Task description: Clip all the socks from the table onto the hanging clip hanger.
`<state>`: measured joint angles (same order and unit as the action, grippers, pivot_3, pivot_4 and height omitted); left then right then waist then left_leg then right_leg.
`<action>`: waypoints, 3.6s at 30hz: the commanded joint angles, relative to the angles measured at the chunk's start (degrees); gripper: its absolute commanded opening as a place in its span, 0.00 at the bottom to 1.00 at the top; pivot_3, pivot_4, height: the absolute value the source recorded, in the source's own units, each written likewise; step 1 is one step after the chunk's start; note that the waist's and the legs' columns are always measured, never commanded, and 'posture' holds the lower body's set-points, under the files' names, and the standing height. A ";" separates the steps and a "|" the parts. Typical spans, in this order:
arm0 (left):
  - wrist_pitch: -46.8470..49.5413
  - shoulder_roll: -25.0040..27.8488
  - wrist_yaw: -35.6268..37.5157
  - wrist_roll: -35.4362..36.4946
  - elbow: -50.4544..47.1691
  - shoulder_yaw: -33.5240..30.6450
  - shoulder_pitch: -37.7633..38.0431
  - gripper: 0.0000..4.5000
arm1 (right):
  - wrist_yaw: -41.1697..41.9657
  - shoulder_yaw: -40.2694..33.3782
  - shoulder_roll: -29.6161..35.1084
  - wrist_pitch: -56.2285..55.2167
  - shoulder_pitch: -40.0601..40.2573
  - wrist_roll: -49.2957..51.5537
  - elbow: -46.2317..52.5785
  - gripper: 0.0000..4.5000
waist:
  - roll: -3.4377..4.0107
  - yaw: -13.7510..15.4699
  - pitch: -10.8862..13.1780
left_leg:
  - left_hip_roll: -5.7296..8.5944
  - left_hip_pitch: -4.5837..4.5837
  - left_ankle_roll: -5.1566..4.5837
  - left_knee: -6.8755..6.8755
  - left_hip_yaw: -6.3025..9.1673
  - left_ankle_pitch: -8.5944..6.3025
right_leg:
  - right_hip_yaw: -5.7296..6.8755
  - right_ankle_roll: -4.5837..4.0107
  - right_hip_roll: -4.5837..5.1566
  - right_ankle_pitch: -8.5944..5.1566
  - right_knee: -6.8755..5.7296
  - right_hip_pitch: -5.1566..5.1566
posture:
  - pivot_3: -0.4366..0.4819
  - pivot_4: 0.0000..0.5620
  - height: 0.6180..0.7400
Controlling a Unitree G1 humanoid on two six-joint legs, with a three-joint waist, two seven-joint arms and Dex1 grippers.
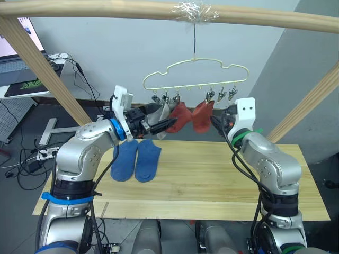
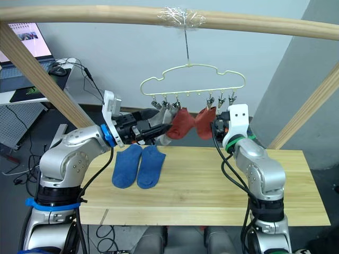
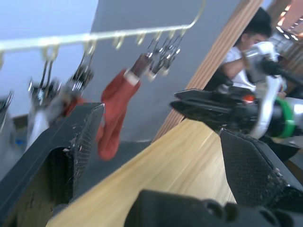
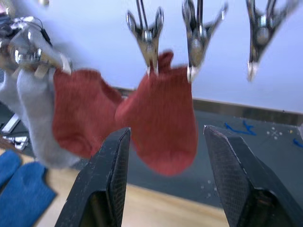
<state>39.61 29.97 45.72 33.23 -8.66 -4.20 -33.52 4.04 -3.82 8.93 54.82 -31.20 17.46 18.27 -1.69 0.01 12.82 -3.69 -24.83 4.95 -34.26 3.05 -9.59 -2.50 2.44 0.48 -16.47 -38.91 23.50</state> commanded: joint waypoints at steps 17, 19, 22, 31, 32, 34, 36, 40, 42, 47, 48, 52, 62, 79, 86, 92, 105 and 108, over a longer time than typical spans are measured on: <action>-0.11 1.46 0.20 0.16 -1.72 0.49 -0.77 1.00 | 3.55 0.98 2.58 -10.99 -11.26 -4.46 -16.18 0.43 | 0.03 0.08 0.19 | -0.01 0.01 0.00 0.11 0.01 0.00 | 0.02 -0.20 -0.01 0.12 -0.02 0.03 | 0.64 0.39 1.00; -0.02 1.30 0.12 0.22 -1.89 0.64 -0.62 1.00 | 3.75 0.88 2.40 -10.99 -11.99 -4.67 -16.78 0.43 | 0.04 0.08 0.20 | -0.01 0.01 0.00 0.13 0.02 0.00 | 0.02 -0.20 -0.01 0.12 -0.02 0.03 | 0.64 0.39 1.00; -0.19 1.18 0.06 0.09 -1.69 0.79 -0.60 1.00 | 3.76 0.35 2.18 -11.14 -13.73 -4.89 -18.03 0.43 | 0.07 0.07 0.25 | -0.01 0.01 0.00 0.14 0.02 0.00 | 0.02 -0.20 -0.01 0.12 -0.02 0.04 | 0.63 0.39 1.00; -0.60 0.96 -0.56 -0.19 -1.82 0.96 -0.43 1.00 | 2.64 -0.40 2.04 -12.04 -17.26 -5.75 -22.13 0.43 | 0.08 0.08 0.37 | -0.01 0.01 0.00 0.20 0.02 0.00 | 0.03 -0.20 -0.01 0.12 -0.02 0.06 | 0.64 0.40 1.00; -0.61 0.96 -0.62 -0.25 -1.86 0.97 -0.40 1.00 | 2.43 -0.56 1.93 -12.14 -17.66 -5.77 -22.63 0.43 | 0.08 0.08 0.38 | -0.01 0.01 0.00 0.21 0.02 0.00 | 0.03 -0.20 -0.01 0.12 -0.02 0.06 | 0.64 0.40 1.00; -0.62 0.97 -0.73 -0.35 -1.90 0.99 -0.37 1.00 | 2.13 -0.79 1.67 -12.31 -18.29 -5.77 -23.35 0.43 | 0.08 0.07 0.42 | -0.01 0.01 0.00 0.22 0.02 0.00 | 0.03 -0.21 -0.01 0.12 -0.02 0.07 | 0.64 0.40 1.00; -0.64 0.98 -0.88 -0.48 -1.95 0.99 -0.34 1.00 | 1.76 -0.93 1.33 -12.51 -18.94 -5.70 -24.06 0.43 | 0.08 0.06 0.46 | -0.01 0.01 0.00 0.22 0.02 0.00 | 0.03 -0.21 -0.01 0.12 -0.02 0.08 | 0.64 0.40 1.00; -0.72 1.06 -1.12 -0.56 -2.06 1.06 -0.18 1.00 | 1.21 -1.08 0.82 -13.08 -19.98 -5.69 -25.28 0.43 | 0.08 0.07 0.46 | -0.01 0.01 0.00 0.23 0.02 0.00 | 0.04 -0.21 -0.01 0.12 -0.03 0.08 | 0.64 0.40 1.00; -0.77 1.11 -1.26 -0.59 -2.12 1.10 -0.13 1.00 | 1.03 -1.16 0.69 -13.45 -20.40 -5.69 -25.81 0.43 | 0.09 0.07 0.48 | -0.01 0.01 0.00 0.23 0.02 0.00 | 0.04 -0.21 -0.01 0.12 -0.03 0.08 | 0.64 0.40 1.00; -0.87 1.21 -1.58 -0.71 -2.65 1.21 0.30 1.00 | 0.57 -1.42 0.52 -13.85 -21.13 -5.68 -26.58 0.43 | 0.09 0.12 0.49 | -0.01 0.01 0.00 0.25 0.02 0.00 | 0.05 -0.21 -0.01 0.13 -0.03 0.09 | 0.66 0.39 1.00; -0.89 1.21 -1.62 -0.75 -2.67 1.22 0.32 1.00 | 0.53 -1.43 0.51 -13.89 -21.17 -5.71 -26.67 0.43 | 0.09 0.13 0.49 | -0.01 0.01 0.00 0.26 0.02 0.00 | 0.05 -0.21 -0.01 0.13 -0.03 0.09 | 0.66 0.39 1.00; -1.00 1.23 -1.72 -0.95 -2.69 1.28 0.34 1.00 | 0.33 -1.45 0.52 -13.96 -21.18 -5.85 -26.76 0.43 | 0.09 0.18 0.49 | -0.01 0.01 0.00 0.26 0.02 0.00 | 0.05 -0.21 -0.01 0.13 -0.03 0.09 | 0.66 0.39 1.00; -1.31 1.09 -2.09 -1.92 -2.75 1.70 0.54 1.00 | -0.12 -1.61 0.71 -14.12 -21.10 -5.96 -26.96 0.01 | 0.09 0.28 0.49 | -0.01 0.01 0.00 0.26 0.02 0.00 | 0.05 -0.21 -0.01 0.13 -0.03 0.09 | 0.66 0.39 1.00; -11.46 5.72 -6.02 -18.60 16.13 6.55 8.27 1.00 | 0.04 -1.72 0.17 -13.34 -21.55 -5.22 -26.30 0.01 | 0.09 0.58 0.49 | -0.02 0.03 -0.01 0.29 0.01 0.00 | 0.05 -0.22 -0.02 0.13 -0.07 0.16 | 0.67 0.37 1.00; -22.19 0.56 -4.92 -25.46 35.69 10.67 1.28 1.00 | -0.05 -1.75 -0.55 -12.71 -21.25 -5.19 -25.16 0.01 | 0.10 1.81 0.49 | 0.00 -0.05 -0.01 0.29 -0.01 0.01 | 0.08 -0.22 -0.01 0.13 -0.08 0.22 | 0.66 0.37 1.00; -29.95 -3.73 -5.54 -30.72 49.05 13.06 -4.51 1.00 | -0.16 -1.73 -0.58 -11.80 -21.11 -5.27 -24.26 0.01 | 0.10 1.47 0.49 | -0.01 -0.09 -0.01 0.30 -0.03 0.00 | 0.06 -0.22 -0.01 0.13 -0.12 0.27 | 0.65 0.38 1.00; -34.59 -7.33 -7.16 -39.12 62.10 15.98 -7.53 1.00 | -0.62 -2.19 0.10 -8.97 -20.17 -5.30 -21.09 0.01 | 0.11 1.22 0.50 | -0.02 -0.09 -0.02 0.31 -0.03 0.00 | 0.06 -0.22 -0.04 0.13 -0.15 0.29 | 0.61 0.40 1.00; -35.09 -7.60 -6.49 -40.05 62.30 16.47 -7.38 1.00 | -0.64 -2.21 0.03 -8.92 -20.18 -5.31 -20.99 0.01 | 0.11 1.21 0.50 | -0.01 -0.08 -0.02 0.30 -0.03 0.00 | 0.06 -0.22 -0.03 0.13 -0.16 0.26 | 0.60 0.40 1.00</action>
<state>4.68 22.76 38.97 -5.27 52.58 10.97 -41.37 3.48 -5.58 8.75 46.49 -50.94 12.08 -6.04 -1.58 1.22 13.32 -3.70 -24.91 4.93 -33.96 3.02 -9.58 -2.44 2.22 0.45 -16.33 -39.07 23.76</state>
